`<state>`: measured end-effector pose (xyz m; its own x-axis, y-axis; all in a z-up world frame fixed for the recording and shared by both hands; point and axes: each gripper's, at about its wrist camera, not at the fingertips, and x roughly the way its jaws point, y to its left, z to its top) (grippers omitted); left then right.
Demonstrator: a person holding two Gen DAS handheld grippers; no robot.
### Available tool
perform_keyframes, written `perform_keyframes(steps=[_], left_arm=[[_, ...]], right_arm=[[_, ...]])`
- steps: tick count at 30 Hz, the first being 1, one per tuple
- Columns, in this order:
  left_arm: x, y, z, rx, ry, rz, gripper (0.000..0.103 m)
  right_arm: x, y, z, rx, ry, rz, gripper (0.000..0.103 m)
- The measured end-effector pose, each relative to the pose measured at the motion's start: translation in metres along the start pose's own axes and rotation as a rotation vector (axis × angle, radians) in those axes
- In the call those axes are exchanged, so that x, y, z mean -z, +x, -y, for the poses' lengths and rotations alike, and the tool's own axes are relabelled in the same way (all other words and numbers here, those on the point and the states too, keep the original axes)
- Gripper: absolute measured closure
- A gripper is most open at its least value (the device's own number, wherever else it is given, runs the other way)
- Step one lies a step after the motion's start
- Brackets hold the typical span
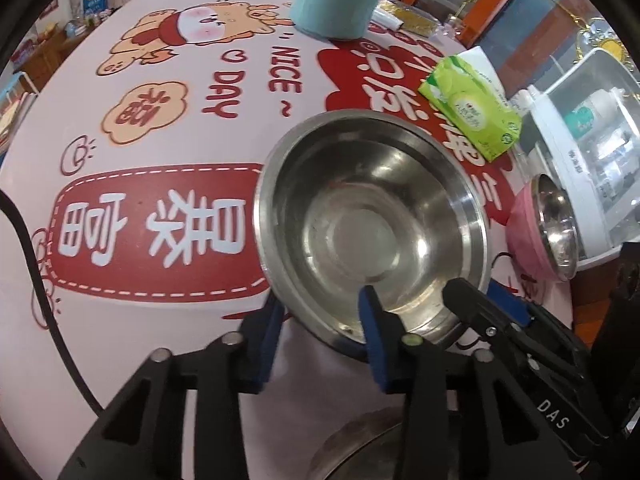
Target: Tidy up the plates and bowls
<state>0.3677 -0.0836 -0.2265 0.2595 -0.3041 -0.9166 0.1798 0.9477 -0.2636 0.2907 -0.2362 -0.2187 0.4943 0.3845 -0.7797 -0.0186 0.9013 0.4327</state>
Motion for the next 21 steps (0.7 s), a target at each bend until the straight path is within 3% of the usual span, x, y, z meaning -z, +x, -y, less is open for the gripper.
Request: perform_keyframes(steps=[5, 21], left_arm=[[0.0013, -0.0004, 0.0003, 0.008, -0.006, 0.016, 0.075], [0.0079, -0.0067, 0.0007, 0.034, -0.022, 0.014, 0.077]], right_arm=[[-0.0001, -0.0006, -0.004, -0.021, -0.009, 0.0, 0.076], [0.0037, -0.0083, -0.0015, -0.012, 0.009, 0.002, 0.078]])
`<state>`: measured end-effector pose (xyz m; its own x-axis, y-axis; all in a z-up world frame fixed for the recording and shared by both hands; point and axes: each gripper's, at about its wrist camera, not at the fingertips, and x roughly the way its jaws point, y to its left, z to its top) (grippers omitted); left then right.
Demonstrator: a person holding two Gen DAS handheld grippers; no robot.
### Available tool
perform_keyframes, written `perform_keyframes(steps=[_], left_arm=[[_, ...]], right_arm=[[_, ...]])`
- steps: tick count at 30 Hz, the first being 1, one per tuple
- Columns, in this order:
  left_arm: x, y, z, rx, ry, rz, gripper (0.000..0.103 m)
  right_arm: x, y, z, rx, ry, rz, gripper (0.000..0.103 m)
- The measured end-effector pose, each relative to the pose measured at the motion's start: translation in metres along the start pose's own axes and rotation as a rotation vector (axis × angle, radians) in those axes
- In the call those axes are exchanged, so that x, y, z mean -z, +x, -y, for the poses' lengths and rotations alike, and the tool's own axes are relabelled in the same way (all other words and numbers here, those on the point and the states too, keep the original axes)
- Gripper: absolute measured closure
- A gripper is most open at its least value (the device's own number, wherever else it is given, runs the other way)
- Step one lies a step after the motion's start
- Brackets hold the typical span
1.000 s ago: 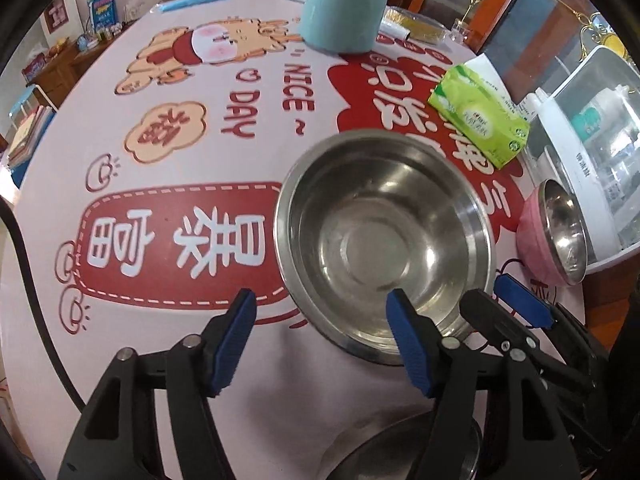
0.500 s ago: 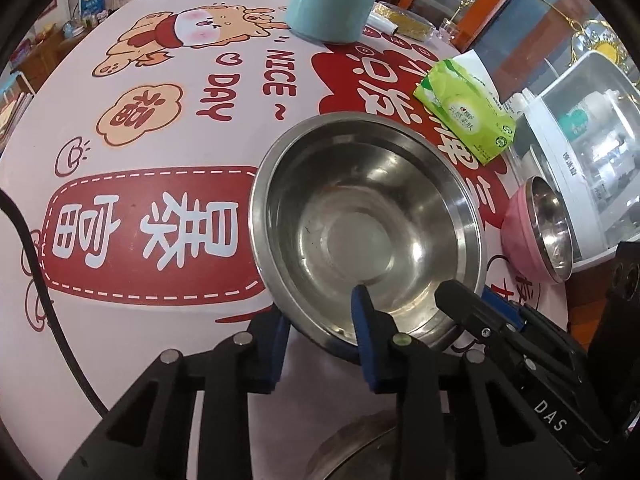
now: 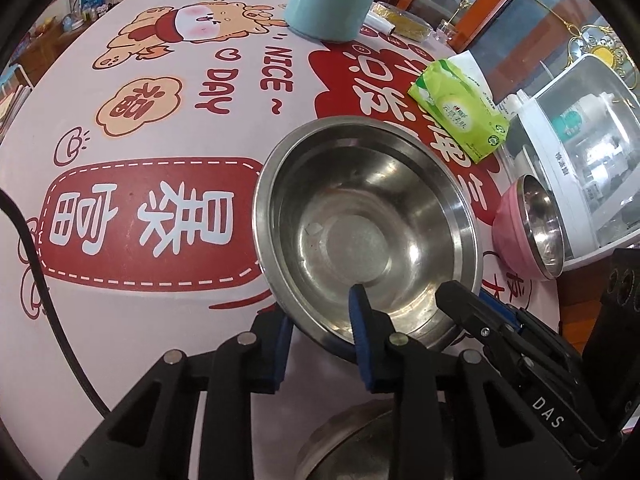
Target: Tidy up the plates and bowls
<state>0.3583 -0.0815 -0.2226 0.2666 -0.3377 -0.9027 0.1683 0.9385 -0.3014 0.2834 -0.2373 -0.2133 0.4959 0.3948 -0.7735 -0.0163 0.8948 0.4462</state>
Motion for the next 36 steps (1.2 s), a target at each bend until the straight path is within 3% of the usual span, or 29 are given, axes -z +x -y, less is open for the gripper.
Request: perform_keyframes(steps=[19, 36], left_arm=[[0.02, -0.044, 0.016, 0.046, 0.02, 0.07, 0.077], [0.058, -0.107, 0.044, 0.066, 0.097, 0.136, 0.077]], right_arm=[[0.006, -0.042, -0.011, 0.014, -0.002, 0.07, 0.078], [0.031, -0.108, -0.023, 0.007, -0.019, 0.159, 0.078]])
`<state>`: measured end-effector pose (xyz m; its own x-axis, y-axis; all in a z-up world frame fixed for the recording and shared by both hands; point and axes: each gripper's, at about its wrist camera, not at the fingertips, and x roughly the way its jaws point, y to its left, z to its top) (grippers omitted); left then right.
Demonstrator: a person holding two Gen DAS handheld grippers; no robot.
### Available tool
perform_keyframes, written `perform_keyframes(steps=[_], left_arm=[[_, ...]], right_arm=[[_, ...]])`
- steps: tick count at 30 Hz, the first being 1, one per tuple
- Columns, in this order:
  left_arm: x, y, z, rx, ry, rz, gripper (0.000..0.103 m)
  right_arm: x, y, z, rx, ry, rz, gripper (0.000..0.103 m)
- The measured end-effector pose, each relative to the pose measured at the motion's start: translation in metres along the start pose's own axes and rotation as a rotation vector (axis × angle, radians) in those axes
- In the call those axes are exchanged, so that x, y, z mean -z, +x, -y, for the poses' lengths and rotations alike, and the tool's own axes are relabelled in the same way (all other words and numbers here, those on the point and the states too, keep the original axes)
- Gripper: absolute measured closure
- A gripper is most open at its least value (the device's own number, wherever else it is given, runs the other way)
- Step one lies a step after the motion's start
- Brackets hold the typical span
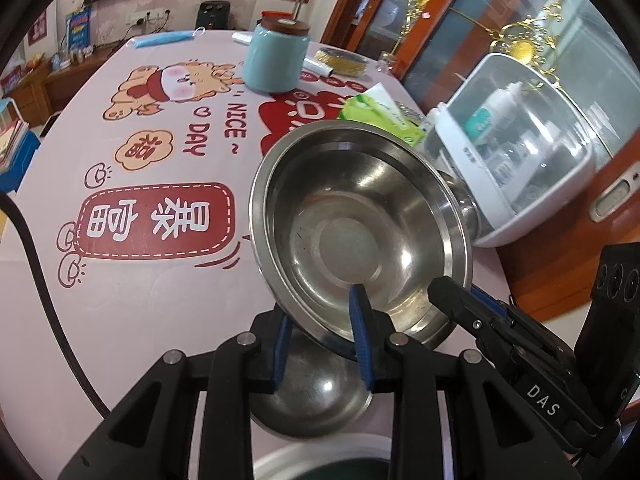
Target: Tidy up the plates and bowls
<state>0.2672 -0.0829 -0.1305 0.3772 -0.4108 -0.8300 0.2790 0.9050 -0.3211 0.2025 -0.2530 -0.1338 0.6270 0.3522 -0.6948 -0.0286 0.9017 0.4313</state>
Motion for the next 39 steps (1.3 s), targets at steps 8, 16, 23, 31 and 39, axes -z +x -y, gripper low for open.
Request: perform_keyframes(steps=[8, 16, 23, 31, 39], left_arm=[[0.022, -0.023, 0.026, 0.025, 0.058, 0.016, 0.077], [0.049, -0.04, 0.054, 0.056, 0.123, 0.02, 0.077], [0.076, -0.052, 0.079, 0.087, 0.173, 0.009, 0.076], [0.111, -0.059, 0.107, 0.112, 0.244, -0.025, 0.075], [0.148, -0.059, 0.129, 0.131, 0.29, -0.069, 0.074]], right_arm=[[0.018, -0.036, 0.003, 0.016, 0.009, 0.042, 0.078], [0.043, -0.077, 0.009, 0.049, 0.031, 0.079, 0.078], [0.067, -0.112, 0.017, 0.087, 0.056, 0.103, 0.078], [0.1, -0.145, 0.027, 0.121, 0.099, 0.109, 0.078], [0.134, -0.17, 0.04, 0.15, 0.141, 0.102, 0.079]])
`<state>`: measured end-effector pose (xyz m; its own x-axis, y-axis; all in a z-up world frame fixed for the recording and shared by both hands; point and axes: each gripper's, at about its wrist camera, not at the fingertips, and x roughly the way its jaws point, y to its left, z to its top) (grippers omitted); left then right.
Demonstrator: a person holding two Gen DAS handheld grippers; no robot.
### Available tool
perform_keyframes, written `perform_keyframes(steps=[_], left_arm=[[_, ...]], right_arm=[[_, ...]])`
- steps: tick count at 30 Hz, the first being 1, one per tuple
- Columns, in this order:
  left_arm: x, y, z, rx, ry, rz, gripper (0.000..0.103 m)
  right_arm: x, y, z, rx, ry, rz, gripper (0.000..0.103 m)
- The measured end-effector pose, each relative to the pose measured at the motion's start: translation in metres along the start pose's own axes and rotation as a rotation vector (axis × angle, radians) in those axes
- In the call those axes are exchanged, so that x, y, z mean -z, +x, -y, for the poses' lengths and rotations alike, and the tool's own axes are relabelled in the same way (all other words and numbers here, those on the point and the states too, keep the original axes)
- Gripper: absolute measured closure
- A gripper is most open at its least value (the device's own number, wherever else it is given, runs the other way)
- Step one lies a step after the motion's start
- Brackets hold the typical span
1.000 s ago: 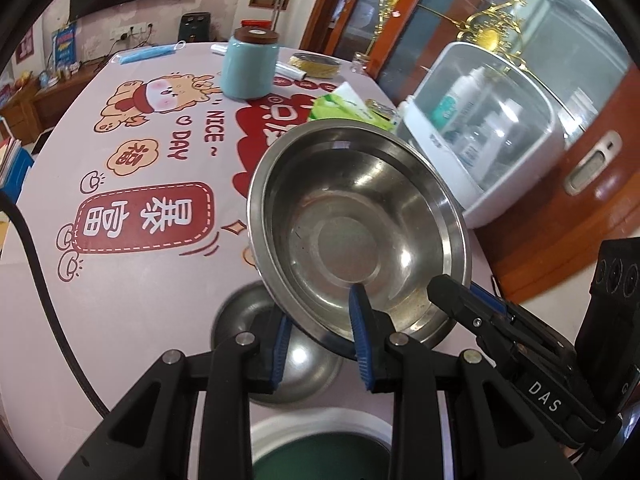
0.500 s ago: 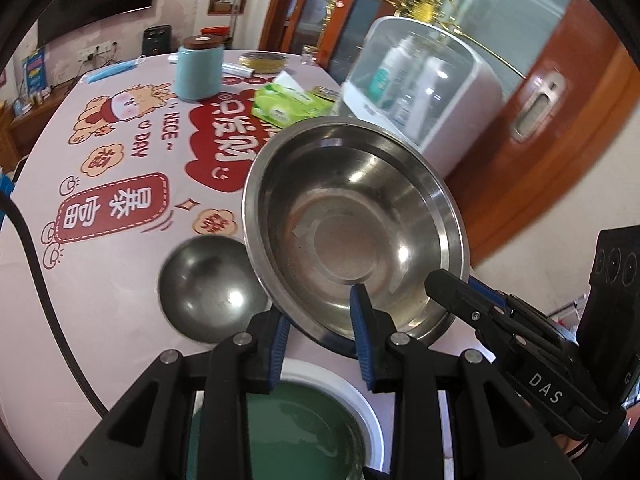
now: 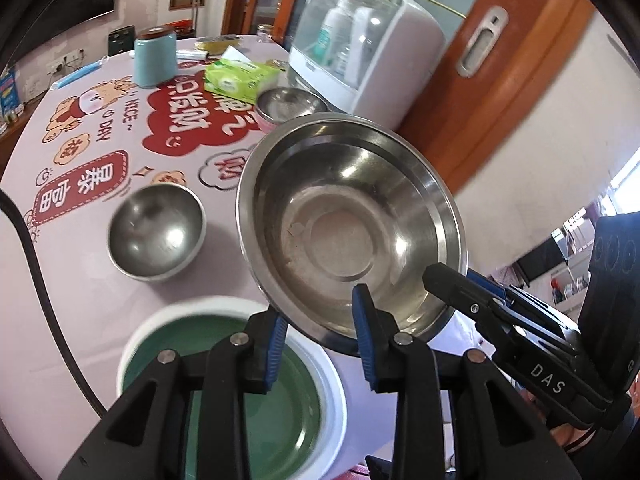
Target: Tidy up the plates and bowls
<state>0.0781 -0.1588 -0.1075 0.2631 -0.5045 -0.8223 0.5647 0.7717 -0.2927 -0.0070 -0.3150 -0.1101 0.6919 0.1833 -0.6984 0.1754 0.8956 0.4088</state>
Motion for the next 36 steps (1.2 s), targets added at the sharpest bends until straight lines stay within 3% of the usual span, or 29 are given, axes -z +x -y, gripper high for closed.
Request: perform_keyframes(steps=[18, 36], left_arm=[[0.042, 0.031, 0.068, 0.061, 0.127, -0.111, 0.072], [0.063, 0.086, 0.084, 0.063, 0.134, -0.303, 0.068]], right_arm=[[0.058, -0.051, 0.051, 0.096, 0.131, -0.012, 0.079], [0.087, -0.032, 0.092, 0.149, 0.239, -0.101, 0.079]])
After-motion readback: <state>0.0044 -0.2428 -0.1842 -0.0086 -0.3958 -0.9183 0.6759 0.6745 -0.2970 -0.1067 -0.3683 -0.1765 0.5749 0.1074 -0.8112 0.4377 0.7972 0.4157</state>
